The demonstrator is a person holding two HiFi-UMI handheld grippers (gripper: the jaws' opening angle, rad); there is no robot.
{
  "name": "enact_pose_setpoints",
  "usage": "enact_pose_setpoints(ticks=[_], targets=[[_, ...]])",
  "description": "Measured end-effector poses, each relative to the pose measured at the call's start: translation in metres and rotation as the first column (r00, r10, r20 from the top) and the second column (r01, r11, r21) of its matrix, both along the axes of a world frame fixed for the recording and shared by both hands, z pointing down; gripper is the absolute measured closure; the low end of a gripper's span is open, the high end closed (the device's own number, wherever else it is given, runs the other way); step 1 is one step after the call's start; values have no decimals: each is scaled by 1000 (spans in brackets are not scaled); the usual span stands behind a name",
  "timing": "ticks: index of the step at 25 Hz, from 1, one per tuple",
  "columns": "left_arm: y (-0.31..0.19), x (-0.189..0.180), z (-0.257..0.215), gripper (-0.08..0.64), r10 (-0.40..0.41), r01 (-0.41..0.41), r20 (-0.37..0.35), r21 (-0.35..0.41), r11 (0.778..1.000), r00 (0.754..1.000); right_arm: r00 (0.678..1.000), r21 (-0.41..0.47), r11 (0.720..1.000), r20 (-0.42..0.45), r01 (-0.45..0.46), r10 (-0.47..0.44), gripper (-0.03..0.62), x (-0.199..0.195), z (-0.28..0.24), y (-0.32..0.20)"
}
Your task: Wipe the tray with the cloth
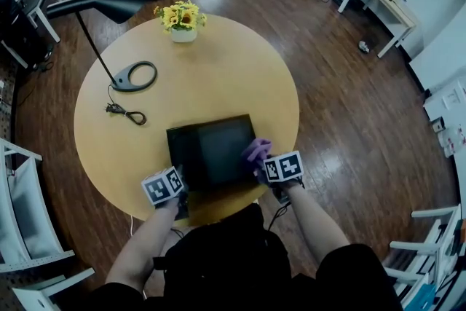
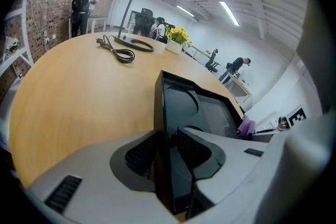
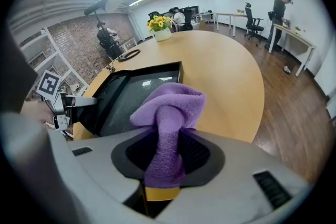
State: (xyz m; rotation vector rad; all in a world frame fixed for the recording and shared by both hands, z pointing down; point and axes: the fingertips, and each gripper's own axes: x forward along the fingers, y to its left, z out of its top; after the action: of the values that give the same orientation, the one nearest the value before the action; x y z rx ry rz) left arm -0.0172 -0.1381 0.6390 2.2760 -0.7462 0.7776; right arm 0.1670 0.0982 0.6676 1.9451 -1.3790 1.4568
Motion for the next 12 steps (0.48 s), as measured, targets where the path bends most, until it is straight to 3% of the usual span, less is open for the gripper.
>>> enact_pose_setpoints(ticks=[4, 12], targets=[[3, -1, 0, 439, 4, -4, 16, -2, 1000, 1000, 1000, 5, 1000, 7, -6, 6, 470, 2, 2, -2], [24, -17, -1, 448, -32, 33, 19, -76, 997, 999, 990, -39, 991, -51, 126, -128, 482, 32, -2, -33]])
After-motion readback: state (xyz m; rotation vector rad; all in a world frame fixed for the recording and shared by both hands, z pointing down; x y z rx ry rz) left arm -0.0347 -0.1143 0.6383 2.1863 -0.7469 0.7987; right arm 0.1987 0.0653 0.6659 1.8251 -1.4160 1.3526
